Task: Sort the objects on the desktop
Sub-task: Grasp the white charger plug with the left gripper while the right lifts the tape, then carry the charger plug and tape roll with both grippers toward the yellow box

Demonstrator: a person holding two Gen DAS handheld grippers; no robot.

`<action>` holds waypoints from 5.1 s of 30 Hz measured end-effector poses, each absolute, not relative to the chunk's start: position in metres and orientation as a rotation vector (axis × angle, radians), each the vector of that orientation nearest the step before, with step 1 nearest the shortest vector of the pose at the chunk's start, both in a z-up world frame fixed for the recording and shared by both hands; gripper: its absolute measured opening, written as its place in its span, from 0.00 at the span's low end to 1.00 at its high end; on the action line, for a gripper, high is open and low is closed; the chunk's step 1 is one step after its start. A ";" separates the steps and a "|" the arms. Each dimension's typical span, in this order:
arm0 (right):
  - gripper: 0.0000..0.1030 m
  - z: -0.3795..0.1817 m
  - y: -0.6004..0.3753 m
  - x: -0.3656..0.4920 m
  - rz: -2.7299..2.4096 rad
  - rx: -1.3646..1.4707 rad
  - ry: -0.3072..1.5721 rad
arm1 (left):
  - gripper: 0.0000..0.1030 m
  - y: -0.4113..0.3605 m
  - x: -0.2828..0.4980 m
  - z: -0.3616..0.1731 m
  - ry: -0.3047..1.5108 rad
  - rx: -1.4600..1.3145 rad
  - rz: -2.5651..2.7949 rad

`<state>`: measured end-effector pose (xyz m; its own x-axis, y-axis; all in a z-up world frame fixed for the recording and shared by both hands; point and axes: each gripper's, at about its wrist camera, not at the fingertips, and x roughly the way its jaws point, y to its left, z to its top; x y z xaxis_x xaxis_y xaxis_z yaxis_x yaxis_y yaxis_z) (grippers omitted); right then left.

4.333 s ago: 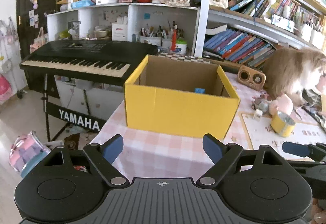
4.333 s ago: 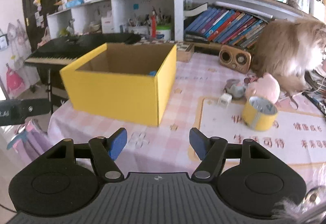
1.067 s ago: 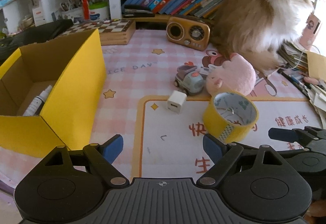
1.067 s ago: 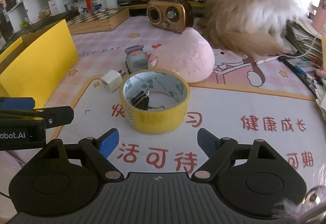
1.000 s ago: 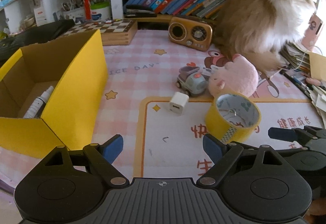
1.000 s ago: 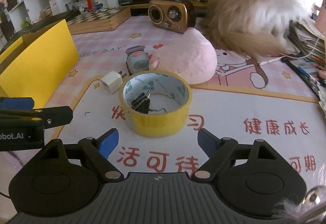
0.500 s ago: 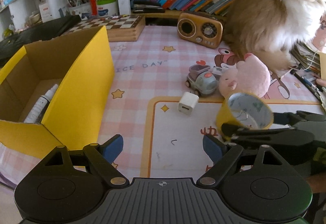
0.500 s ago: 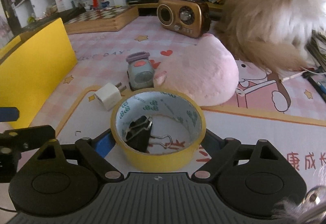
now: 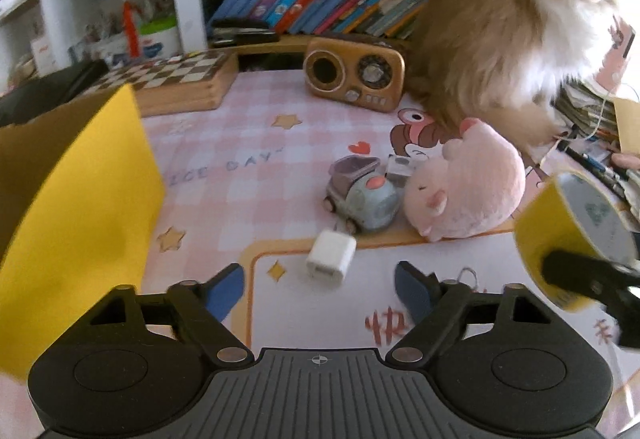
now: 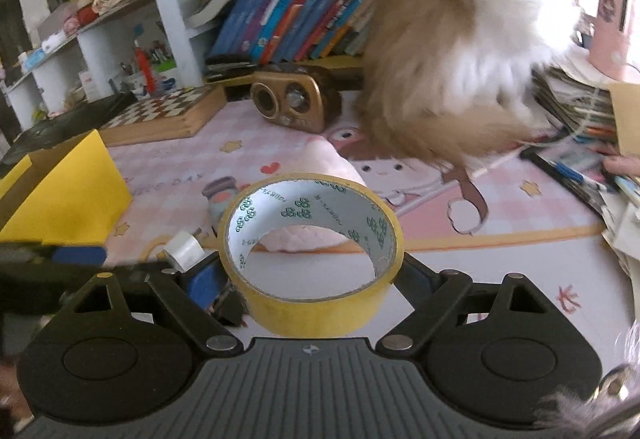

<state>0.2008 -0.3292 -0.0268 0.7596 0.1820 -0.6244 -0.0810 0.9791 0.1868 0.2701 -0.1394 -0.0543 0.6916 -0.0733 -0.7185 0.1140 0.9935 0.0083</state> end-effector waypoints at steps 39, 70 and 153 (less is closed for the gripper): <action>0.85 -0.021 -0.316 0.153 0.203 0.081 0.704 | 0.24 -0.124 0.199 -0.009 0.706 -0.082 -0.220; 0.85 -0.004 -0.235 0.069 0.161 0.044 0.708 | 0.24 -0.044 0.100 -0.005 0.690 -0.132 -0.277; 0.85 -0.006 -0.022 -0.007 0.558 -0.101 0.758 | 0.24 0.140 -0.026 -0.006 0.648 -0.246 0.003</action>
<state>-0.0072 -0.0220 -0.0056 0.5894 0.4429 -0.6756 -0.5137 0.8509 0.1096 -0.0258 0.1396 -0.0064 0.7984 -0.0740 -0.5975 -0.0791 0.9709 -0.2260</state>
